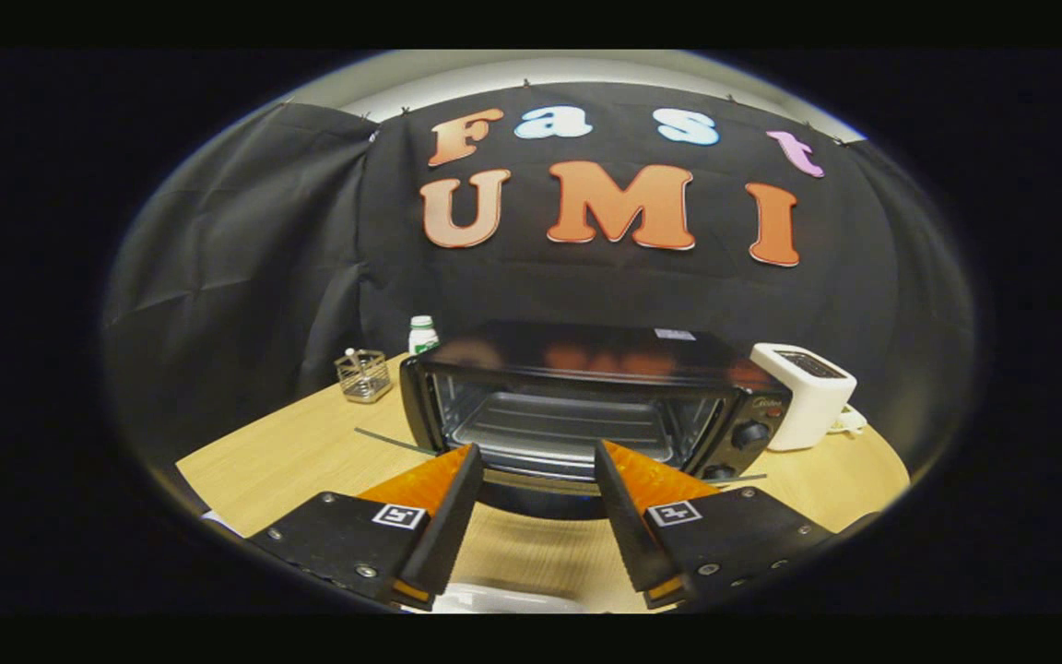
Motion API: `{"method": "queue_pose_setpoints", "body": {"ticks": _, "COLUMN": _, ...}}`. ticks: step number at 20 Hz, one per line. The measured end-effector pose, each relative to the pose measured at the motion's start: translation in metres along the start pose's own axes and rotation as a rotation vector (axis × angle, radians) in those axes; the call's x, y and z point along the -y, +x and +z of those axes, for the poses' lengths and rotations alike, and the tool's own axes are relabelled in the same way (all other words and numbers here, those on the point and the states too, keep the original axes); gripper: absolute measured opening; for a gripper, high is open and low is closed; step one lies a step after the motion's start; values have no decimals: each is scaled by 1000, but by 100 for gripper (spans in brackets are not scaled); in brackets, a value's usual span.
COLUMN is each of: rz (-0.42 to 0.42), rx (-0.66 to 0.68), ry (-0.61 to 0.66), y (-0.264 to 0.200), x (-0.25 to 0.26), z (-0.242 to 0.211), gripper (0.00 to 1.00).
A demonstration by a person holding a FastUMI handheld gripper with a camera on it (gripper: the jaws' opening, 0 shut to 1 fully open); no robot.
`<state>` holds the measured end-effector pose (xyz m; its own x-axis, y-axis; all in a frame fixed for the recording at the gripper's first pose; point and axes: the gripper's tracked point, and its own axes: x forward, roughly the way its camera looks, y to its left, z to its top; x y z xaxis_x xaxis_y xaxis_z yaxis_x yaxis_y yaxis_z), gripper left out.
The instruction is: Open the toaster oven, put the food inside, and close the toaster oven door.
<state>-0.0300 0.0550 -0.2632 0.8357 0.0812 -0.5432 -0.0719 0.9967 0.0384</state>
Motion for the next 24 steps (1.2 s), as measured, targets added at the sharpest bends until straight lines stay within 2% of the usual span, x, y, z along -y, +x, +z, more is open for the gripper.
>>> {"method": "queue_pose_setpoints", "body": {"ticks": 10, "rz": 143, "rx": -149, "ry": 145, "y": -16, "x": -17, "z": -58, "gripper": 73}}
{"method": "queue_pose_setpoints", "body": {"ticks": 19, "rz": 134, "rx": -322, "ry": 185, "y": -3, "x": -18, "z": -117, "gripper": 70}}
{"method": "queue_pose_setpoints", "body": {"ticks": 24, "rz": 139, "rx": -332, "ry": 205, "y": -4, "x": -15, "z": -118, "gripper": 67}}
